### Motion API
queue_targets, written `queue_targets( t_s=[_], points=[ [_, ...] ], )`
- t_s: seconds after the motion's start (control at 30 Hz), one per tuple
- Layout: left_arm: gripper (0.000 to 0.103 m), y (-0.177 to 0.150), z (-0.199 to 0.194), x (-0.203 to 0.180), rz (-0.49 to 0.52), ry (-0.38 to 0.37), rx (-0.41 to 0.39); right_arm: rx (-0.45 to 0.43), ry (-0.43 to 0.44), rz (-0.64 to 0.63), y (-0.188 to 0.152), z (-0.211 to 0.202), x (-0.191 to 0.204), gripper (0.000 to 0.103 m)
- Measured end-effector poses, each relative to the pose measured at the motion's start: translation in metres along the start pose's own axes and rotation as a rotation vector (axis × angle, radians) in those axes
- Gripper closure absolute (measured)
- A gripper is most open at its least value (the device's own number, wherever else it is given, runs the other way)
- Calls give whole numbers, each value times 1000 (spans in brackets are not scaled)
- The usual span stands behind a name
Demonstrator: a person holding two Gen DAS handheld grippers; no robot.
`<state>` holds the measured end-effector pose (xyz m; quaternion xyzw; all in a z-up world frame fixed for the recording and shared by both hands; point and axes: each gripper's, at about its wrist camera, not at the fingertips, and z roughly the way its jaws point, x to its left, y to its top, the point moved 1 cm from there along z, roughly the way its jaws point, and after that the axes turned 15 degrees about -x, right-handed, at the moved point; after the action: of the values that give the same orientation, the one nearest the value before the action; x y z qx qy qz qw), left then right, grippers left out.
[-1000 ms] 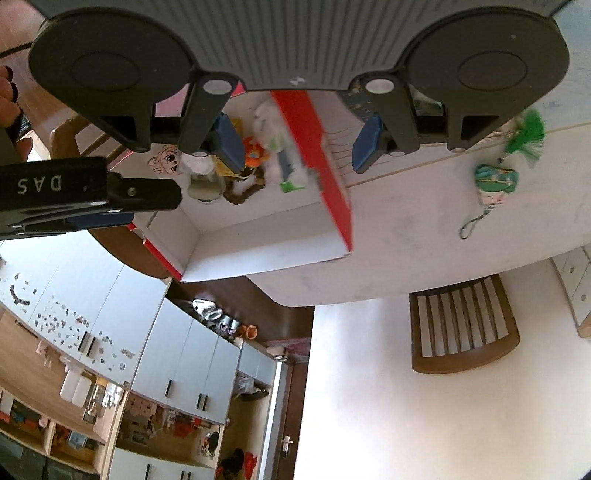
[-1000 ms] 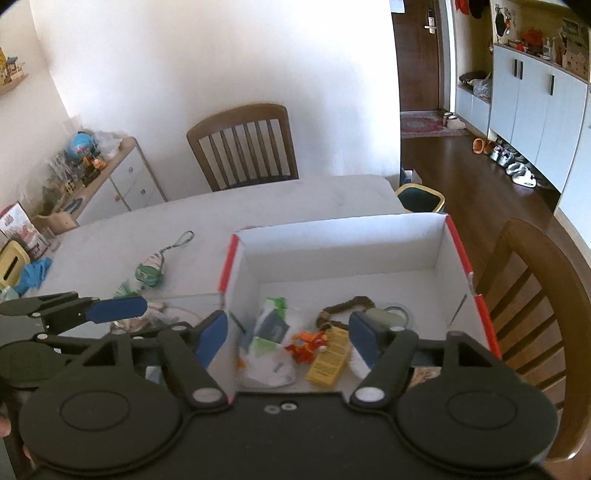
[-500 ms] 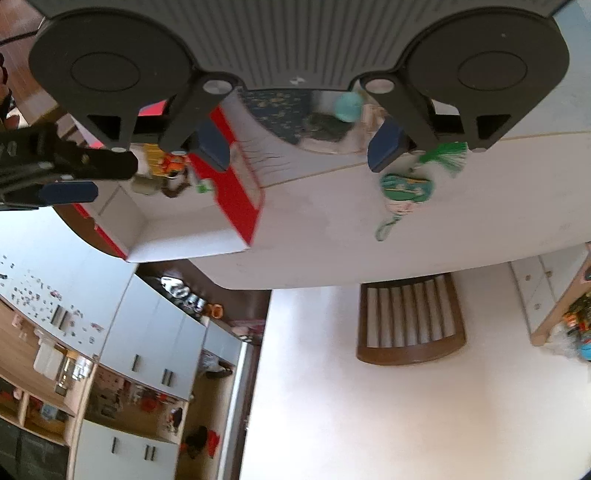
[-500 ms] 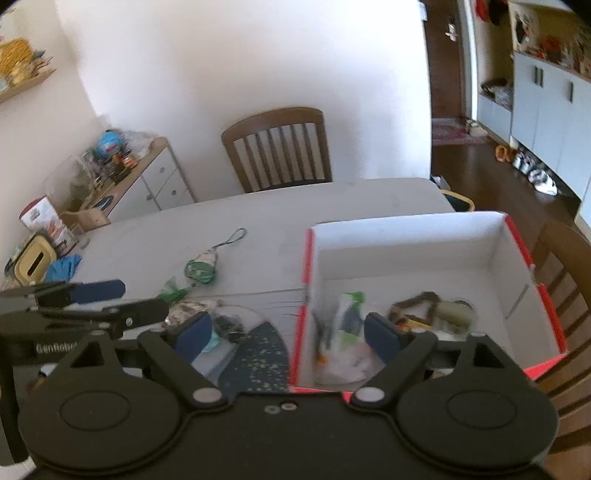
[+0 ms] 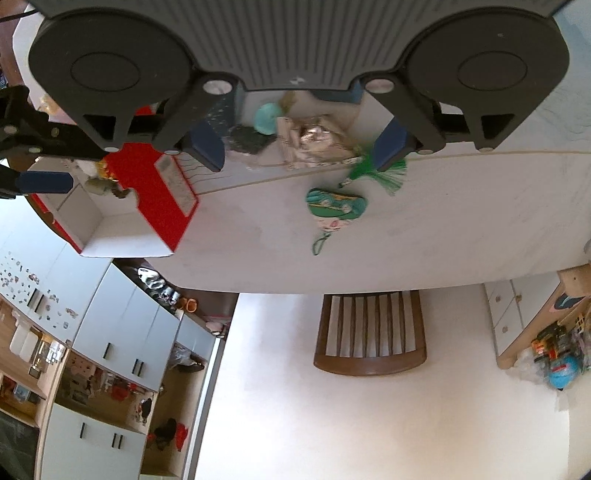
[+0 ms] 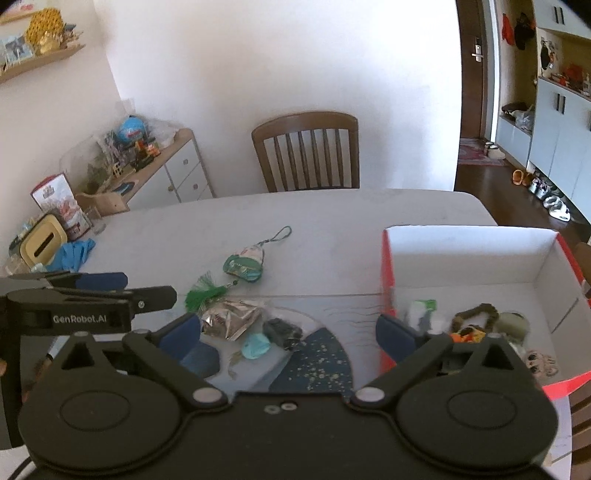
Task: Organize objects
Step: 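Move both tools back toward the remaining items on the mat, then grasp the silver foil bag with the left tool while the right tool grasps the dark bead pouch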
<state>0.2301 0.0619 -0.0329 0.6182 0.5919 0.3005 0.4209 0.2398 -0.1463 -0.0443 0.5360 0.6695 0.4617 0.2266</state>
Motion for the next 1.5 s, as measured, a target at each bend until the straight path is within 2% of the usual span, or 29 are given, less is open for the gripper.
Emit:
queue_targets(
  t_s=[0.13,0.2,0.53,0.67,0.83,1.0,1.27,1.5],
  points=[
    [10,-6,7,20,-11,14,6,18,-6,-32,-7,13,15,2],
    [0,-10,10,28,-11,17,6,26,-6,-42,-10,19,20,2],
    [0,-46,37,65,-5,17,23,81,30,-131,-25,54,40,2],
    [0,-57,53,72,12,36,15,117,-4,-161,-37,75,39,2],
    [0,-67,64,66,65,6,10,134,-45,-157,-44,94,30,3],
    [0,-74,73,53,140,-37,5,176,-82,-161,-50,115,17,10],
    [0,-79,96,41,187,-77,10,210,-75,-175,-52,138,9,19],
    [1,-82,105,25,282,-120,-44,244,-39,-145,-56,152,3,28]
  ],
)
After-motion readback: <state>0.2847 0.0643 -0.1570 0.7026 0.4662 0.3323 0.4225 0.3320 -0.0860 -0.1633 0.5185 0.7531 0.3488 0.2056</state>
